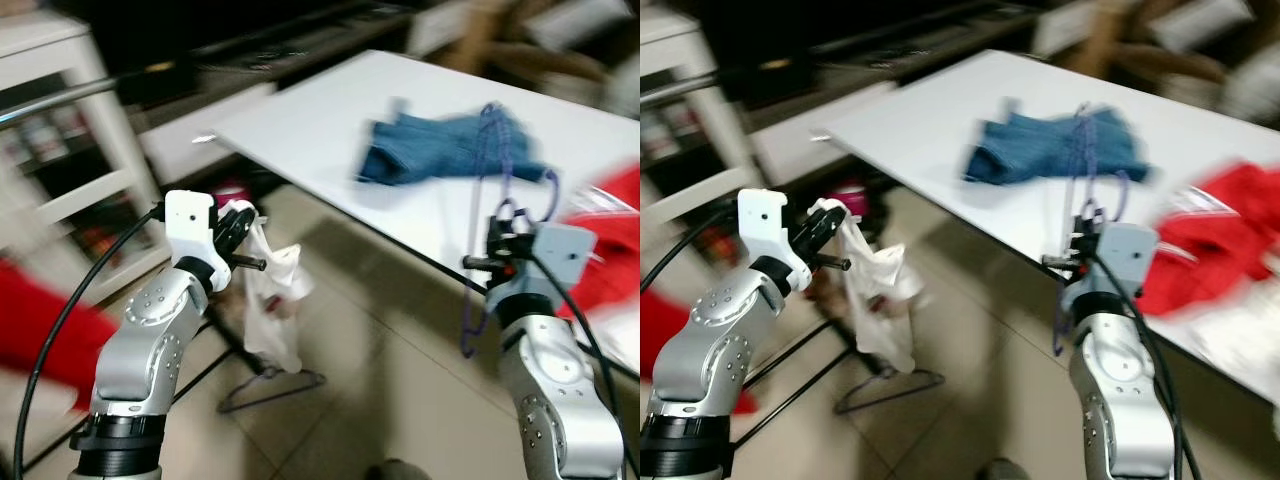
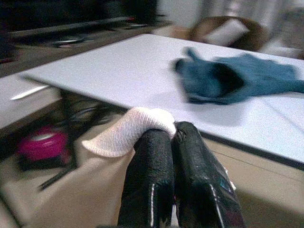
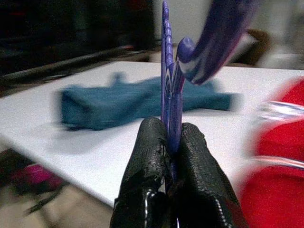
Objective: Hang hanger
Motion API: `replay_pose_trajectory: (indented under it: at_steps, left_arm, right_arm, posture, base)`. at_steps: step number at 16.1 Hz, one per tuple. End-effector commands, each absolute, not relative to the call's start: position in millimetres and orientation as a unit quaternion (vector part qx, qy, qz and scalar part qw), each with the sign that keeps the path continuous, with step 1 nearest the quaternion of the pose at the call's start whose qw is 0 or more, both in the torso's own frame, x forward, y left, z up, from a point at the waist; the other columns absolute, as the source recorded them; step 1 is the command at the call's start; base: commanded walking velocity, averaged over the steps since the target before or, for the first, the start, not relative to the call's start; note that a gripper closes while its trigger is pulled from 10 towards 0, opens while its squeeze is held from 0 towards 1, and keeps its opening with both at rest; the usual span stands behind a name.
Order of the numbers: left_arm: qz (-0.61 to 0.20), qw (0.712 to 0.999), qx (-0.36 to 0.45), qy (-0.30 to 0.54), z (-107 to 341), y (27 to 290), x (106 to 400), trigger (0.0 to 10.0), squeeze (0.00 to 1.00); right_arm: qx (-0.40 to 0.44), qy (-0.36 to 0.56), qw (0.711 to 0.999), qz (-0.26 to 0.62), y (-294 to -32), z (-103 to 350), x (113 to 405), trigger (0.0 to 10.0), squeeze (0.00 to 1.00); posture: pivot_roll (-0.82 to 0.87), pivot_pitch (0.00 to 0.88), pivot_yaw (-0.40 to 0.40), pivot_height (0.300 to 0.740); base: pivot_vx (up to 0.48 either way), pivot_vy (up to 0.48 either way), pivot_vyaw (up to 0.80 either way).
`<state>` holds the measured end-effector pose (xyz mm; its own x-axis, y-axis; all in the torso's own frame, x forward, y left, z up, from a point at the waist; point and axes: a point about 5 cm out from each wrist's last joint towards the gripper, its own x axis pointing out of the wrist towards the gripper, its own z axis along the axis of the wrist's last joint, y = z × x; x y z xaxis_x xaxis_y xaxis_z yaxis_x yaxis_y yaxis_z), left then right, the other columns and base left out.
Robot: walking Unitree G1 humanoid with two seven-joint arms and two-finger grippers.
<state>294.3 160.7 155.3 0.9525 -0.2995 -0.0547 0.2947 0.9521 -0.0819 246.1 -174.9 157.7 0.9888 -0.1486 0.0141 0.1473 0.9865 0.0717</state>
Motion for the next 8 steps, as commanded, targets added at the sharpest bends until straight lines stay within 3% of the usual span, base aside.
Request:
replay_pose_trajectory:
  at_steps: [1,3,8]
  left_arm:
    - [-0.153,0.988,-0.028,0.02,163.0,162.3,296.3,10.0,0.0]
    - [-0.159,0.987,-0.03,0.019,163.1,159.5,297.9,10.0,0.0]
    - [-0.163,0.986,-0.032,0.02,163.4,156.3,298.2,10.0,0.0]
  right_arm:
    - [0.035,-0.033,0.994,-0.094,-174.4,163.5,247.4,10.0,0.0]
    - [0.017,-0.056,0.99,-0.129,-176.9,167.4,248.9,10.0,0.0]
    - [0.058,-0.045,0.994,-0.084,-165.9,166.3,254.6,10.0,0.0]
  posture:
    - [-0.11,0.032,0.061,0.74]
    - [-0.11,0.03,0.065,0.74]
    - [-0.11,0.021,0.062,0.74]
  base:
    - [0.0,0.0,-0.8]
    - [0.0,0.0,-0.8]
    - [0.0,0.0,-0.8]
